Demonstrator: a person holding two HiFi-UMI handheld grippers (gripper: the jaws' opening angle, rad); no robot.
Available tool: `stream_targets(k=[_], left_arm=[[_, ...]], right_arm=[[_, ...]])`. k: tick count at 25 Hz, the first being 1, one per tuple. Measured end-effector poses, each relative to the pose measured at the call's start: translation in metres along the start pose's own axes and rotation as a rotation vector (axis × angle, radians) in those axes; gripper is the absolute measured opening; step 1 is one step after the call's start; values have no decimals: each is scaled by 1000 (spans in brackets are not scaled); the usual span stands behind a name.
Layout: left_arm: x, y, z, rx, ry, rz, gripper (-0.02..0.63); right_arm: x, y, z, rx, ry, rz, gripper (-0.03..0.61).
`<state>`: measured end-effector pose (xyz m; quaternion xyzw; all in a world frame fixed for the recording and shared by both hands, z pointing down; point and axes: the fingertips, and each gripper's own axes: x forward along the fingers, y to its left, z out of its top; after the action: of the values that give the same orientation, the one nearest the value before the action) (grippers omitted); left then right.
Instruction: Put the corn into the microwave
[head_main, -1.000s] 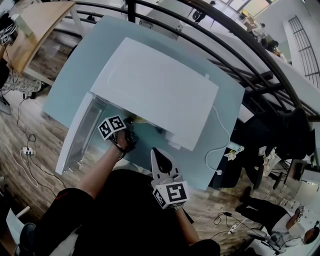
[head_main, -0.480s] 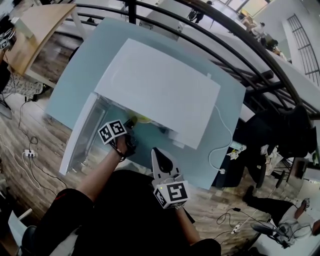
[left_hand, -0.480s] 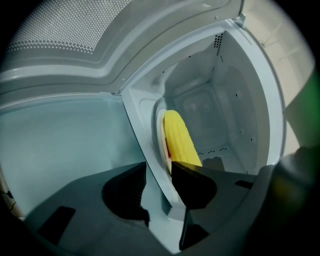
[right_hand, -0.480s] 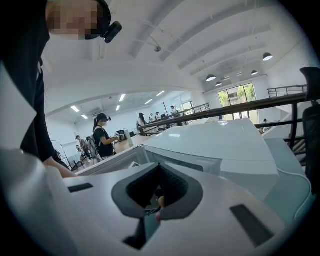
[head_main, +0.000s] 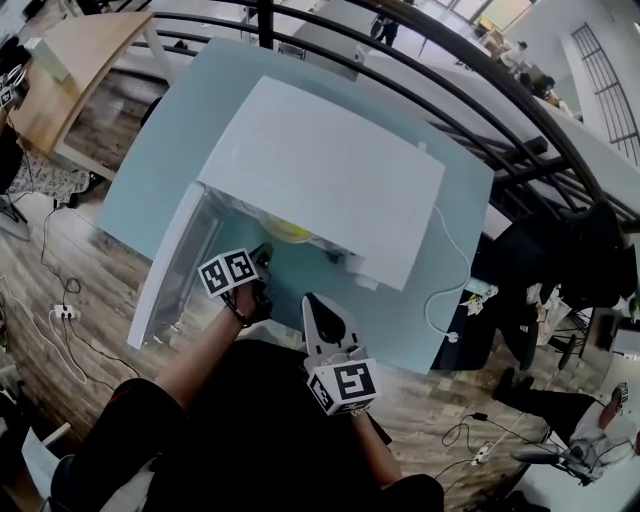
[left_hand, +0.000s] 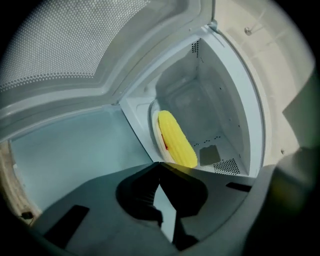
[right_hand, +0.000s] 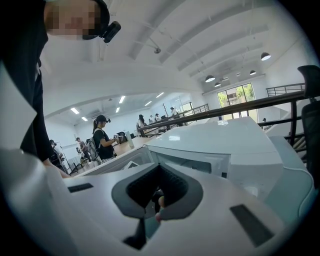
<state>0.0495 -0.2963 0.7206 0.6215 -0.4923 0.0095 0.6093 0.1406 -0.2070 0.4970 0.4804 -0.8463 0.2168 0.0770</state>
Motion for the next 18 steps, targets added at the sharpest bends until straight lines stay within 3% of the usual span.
stream_targets(k=[8, 18], left_arm=[[-35, -18, -3, 122, 4, -69, 3], [-92, -69, 4, 520, -96, -135, 2]], right_arm=[[-2, 15, -4, 10, -18, -12, 8], [-7, 24, -1, 9, -53, -24, 8]])
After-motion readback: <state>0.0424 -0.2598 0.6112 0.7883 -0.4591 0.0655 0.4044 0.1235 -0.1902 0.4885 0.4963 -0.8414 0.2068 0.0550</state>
